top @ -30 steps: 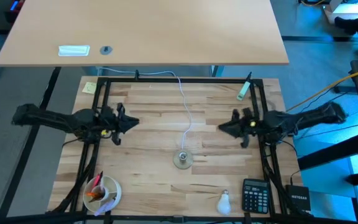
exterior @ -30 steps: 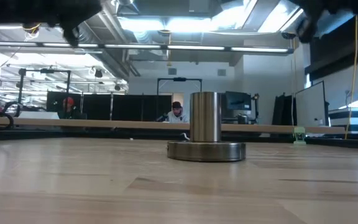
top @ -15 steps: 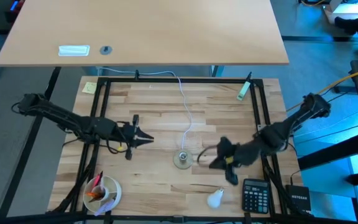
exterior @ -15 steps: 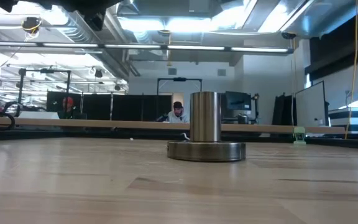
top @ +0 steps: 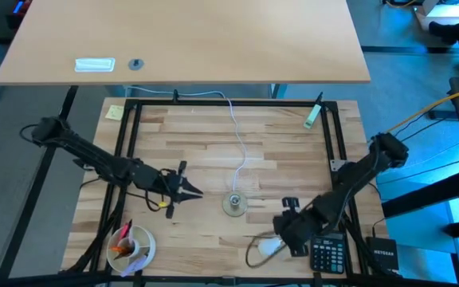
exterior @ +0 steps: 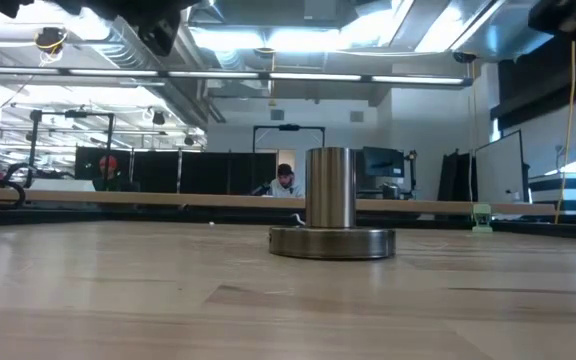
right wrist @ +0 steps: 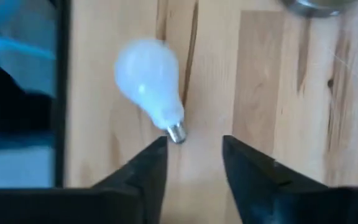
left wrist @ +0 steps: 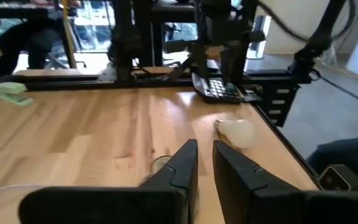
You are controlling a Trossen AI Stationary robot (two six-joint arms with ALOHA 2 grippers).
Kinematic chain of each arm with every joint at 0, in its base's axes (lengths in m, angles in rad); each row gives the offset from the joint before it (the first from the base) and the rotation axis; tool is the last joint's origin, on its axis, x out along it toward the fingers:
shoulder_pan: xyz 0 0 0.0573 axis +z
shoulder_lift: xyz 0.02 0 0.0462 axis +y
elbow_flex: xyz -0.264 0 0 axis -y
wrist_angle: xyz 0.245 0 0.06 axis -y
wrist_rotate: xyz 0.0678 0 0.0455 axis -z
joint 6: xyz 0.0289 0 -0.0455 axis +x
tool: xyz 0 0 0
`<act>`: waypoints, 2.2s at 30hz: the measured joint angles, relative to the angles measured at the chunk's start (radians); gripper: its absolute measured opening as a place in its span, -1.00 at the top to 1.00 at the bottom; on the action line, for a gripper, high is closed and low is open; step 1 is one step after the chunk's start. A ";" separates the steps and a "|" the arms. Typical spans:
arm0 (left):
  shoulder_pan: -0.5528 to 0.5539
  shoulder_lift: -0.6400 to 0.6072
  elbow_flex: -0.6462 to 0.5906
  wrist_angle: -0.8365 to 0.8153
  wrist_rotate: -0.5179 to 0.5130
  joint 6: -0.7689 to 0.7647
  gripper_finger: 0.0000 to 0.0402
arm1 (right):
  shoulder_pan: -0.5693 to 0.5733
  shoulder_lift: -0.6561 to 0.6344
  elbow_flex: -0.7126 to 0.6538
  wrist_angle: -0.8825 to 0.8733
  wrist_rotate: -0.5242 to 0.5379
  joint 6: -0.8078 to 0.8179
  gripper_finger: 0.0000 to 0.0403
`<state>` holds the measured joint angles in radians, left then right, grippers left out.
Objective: Screw lightbulb
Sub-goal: Insert the white lightbulb into the silver lamp
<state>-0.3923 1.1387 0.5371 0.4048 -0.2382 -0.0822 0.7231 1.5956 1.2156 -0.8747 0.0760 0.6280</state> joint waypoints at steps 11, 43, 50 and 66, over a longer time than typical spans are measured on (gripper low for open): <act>-0.055 0.192 0.080 -0.006 0.000 -0.021 0.80 | 0.036 0.178 -0.002 0.074 0.045 -0.112 -0.12; -0.076 0.202 0.080 -0.006 0.000 -0.076 0.80 | -0.065 0.153 -0.179 0.349 -0.152 0.496 -0.23; -0.074 0.202 0.080 -0.006 0.000 -0.072 0.80 | -0.064 0.199 -0.178 0.414 -0.023 0.554 -0.42; -0.074 0.202 0.080 -0.005 -0.001 -0.068 0.80 | -0.062 0.248 -0.180 0.468 0.126 0.239 0.10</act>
<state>-0.4660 1.3411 0.6174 0.3998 -0.2390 -0.1501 0.6615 1.8434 1.0359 -0.4071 0.2019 0.8675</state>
